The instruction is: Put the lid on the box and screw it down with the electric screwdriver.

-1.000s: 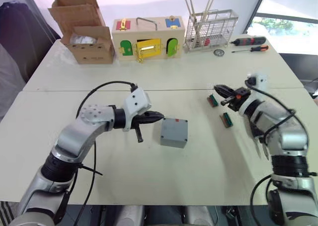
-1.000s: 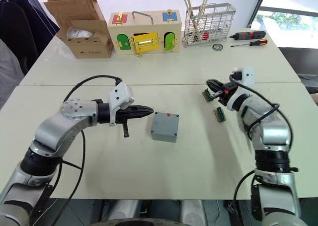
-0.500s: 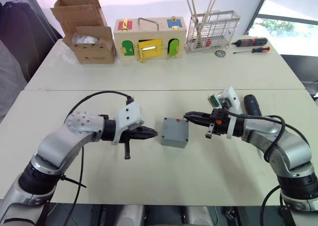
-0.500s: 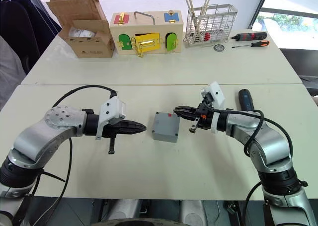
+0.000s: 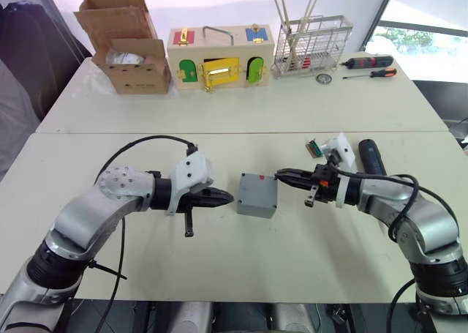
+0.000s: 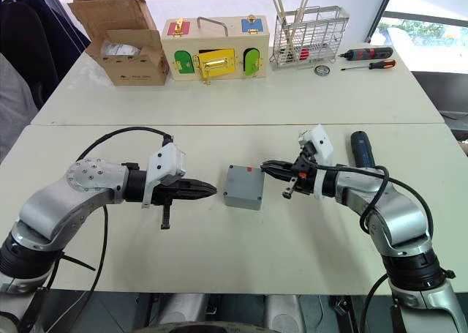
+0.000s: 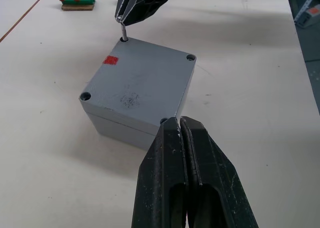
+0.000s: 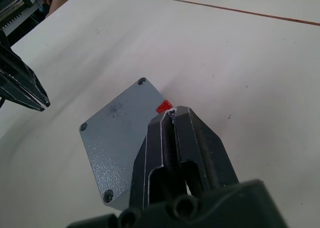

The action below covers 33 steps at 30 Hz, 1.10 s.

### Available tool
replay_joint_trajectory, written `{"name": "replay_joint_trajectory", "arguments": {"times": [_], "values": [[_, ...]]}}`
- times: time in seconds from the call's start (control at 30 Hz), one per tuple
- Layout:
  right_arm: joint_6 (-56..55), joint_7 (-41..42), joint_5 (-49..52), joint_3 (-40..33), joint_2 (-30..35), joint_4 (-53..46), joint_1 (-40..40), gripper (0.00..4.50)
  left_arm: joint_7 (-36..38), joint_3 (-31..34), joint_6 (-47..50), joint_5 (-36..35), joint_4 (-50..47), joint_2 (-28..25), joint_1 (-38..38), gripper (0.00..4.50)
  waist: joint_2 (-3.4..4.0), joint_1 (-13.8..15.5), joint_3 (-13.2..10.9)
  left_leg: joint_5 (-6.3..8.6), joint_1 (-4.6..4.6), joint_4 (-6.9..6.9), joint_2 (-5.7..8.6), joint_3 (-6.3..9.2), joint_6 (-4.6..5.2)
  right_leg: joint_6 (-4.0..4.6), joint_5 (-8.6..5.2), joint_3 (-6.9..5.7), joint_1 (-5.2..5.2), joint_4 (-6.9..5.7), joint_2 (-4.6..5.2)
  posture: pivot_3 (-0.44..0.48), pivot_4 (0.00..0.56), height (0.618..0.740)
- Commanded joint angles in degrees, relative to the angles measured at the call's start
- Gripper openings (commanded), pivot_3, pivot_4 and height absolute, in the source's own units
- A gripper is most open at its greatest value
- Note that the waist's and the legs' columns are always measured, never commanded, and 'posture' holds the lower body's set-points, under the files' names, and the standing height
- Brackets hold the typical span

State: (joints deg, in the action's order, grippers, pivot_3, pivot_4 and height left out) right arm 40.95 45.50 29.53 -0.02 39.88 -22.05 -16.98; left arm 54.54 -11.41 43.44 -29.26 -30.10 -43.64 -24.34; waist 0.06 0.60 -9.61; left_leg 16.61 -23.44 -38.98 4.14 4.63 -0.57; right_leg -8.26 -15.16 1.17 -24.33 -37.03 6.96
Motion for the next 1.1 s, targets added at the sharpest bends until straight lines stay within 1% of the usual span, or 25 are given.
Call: {"name": "replay_joint_trajectory", "arguments": {"times": [0.03,0.9,1.0,1.07,1.1], "values": [[-0.8,0.0,0.0,-1.6,0.4,-0.1,-0.2,0.06,-0.2,1.4,-0.6,-0.3,-1.2,-0.2,-0.3,0.0,0.0,0.0,0.0,0.0,0.0,0.0,0.0,0.0,0.0,0.0,0.0,0.0,0.0,0.0,0.0,0.0,0.15,0.73],[-2.8,1.2,-3.5,1.6,0.2,2.6,-0.9,0.06,-0.9,0.5,-1.2,0.7,-0.7,0.8,-0.6,0.0,0.0,0.0,0.0,0.0,0.0,0.0,0.0,0.0,0.0,0.0,0.0,0.0,0.0,0.0,0.0,0.0,0.15,0.73],[-3.1,1.6,-3.8,1.5,0.4,2.7,-1.0,0.9,-1.0,0.5,-1.3,0.8,-0.6,0.9,-0.6,0.0,0.0,0.0,0.0,0.0,0.0,0.0,0.0,0.0,0.0,0.0,0.0,0.0,0.0,0.0,0.0,0.0,0.15,0.73],[-2.9,2.1,-3.7,1.3,0.7,2.6,-1.0,1.86,-1.0,0.5,-1.4,0.8,-0.5,1.0,-0.6,0.0,0.0,0.0,0.0,0.0,0.0,0.0,0.0,0.0,-0.01,0.0,0.0,0.0,0.0,0.0,0.0,0.0,0.15,0.73],[-2.8,2.2,-3.7,1.2,0.8,2.5,-1.0,2.56,-0.9,0.5,-1.4,0.9,-0.4,1.1,-0.7,0.0,0.0,0.0,0.0,0.0,0.0,0.0,0.0,0.0,-0.01,0.0,0.0,0.0,0.0,0.0,0.0,0.0,0.15,0.73]]}}
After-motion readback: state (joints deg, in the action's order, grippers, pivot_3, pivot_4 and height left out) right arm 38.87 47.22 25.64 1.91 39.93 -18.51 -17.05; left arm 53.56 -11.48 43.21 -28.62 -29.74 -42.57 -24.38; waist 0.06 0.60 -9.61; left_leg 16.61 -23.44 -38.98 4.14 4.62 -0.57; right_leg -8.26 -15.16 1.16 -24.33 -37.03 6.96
